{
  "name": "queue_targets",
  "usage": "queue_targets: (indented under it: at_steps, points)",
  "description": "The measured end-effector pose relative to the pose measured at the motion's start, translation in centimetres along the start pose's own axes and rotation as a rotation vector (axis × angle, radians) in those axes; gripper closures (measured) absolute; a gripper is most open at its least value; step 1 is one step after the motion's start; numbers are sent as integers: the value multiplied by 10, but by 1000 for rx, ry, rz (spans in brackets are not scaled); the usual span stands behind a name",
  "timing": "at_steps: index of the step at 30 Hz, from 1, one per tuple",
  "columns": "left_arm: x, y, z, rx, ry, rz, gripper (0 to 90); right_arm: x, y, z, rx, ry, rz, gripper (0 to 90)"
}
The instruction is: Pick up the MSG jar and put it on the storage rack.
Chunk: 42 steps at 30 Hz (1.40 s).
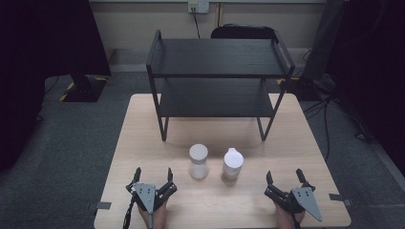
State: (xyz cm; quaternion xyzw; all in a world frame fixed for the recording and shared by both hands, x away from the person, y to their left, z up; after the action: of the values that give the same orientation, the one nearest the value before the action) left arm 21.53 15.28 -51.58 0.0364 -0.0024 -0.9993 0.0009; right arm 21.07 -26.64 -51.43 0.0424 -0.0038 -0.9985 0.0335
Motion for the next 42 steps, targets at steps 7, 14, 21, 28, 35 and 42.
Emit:
queue_targets:
  at_steps: [7,14,21,28,35,42]
  points:
    - [0,0,0,0,0,0,1,0,-1,0,3,-4,-11,0]
    - [0,0,0,0,0,1,0,0,-2,0,4,-5,-19,0]
    - [0,0,0,0,0,1,0,0,-2,0,5,-4,-20,0]
    - [0,0,0,0,0,1,0,0,-2,0,5,-5,-18,0]
    - [0,0,0,0,0,1,0,0,-2,0,4,-4,-19,0]
    - [0,0,0,0,0,1,0,0,-2,0,4,-4,-23,0]
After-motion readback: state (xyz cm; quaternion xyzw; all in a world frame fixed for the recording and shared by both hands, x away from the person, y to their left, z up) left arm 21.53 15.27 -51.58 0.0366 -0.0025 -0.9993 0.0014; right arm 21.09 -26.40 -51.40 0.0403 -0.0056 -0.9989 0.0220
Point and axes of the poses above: each handheld gripper's, and its own axes: x roughly backward along the jaws, z roughly out of its top, y roughly to its right, the point moved 7 cm from there along -x, roughly forward along the jaws, and after that the axes turned 3 degrees about y, right-handed, at the moved point
